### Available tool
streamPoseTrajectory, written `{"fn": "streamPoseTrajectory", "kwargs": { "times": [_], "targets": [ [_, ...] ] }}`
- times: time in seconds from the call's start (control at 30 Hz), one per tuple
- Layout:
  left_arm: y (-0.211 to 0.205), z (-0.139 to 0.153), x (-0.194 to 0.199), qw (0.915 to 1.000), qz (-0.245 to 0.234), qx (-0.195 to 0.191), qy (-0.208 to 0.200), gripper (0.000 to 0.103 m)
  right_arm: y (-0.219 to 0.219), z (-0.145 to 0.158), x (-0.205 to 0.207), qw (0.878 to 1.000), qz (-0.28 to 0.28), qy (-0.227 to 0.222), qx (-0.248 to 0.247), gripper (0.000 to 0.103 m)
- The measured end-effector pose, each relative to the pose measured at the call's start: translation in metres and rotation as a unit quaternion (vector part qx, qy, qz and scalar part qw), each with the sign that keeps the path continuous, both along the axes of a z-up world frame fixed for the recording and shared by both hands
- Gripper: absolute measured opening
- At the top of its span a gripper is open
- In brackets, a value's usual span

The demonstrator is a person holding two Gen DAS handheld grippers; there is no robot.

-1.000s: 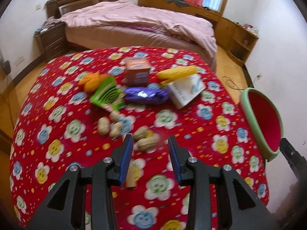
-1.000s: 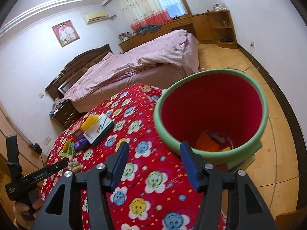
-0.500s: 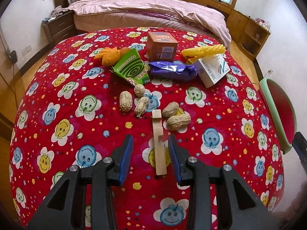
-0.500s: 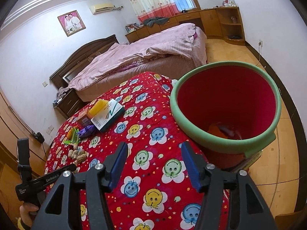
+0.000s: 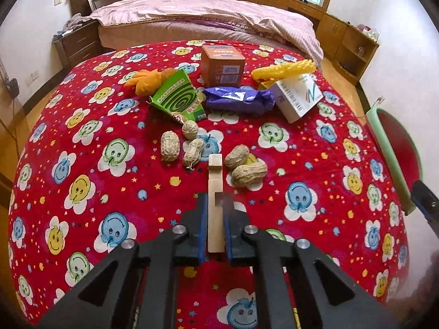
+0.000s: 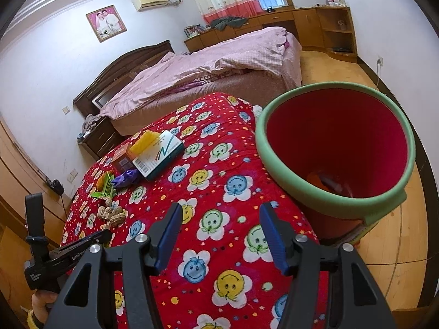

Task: Collect trash
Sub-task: 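Grasp the purple plastic bag with the right tool while the left tool holds the stick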

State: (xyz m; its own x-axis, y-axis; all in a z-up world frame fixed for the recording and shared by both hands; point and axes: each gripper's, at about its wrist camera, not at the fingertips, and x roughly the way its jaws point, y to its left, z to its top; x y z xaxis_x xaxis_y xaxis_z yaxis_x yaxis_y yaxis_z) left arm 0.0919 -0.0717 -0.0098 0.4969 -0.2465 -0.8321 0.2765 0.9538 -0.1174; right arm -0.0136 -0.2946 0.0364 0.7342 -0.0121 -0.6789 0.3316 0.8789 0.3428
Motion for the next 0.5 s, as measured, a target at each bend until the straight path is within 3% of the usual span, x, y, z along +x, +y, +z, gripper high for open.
{"fn": "streamPoseTrajectory", "kwargs": {
  "times": [0.5],
  "targets": [
    [0.056,0.023,0.021,0.9962,0.077,-0.029,-0.030,0.010,0.046,-0.001,0.067,0.996,0.089,0.023,0.003,0.063]
  ]
}}
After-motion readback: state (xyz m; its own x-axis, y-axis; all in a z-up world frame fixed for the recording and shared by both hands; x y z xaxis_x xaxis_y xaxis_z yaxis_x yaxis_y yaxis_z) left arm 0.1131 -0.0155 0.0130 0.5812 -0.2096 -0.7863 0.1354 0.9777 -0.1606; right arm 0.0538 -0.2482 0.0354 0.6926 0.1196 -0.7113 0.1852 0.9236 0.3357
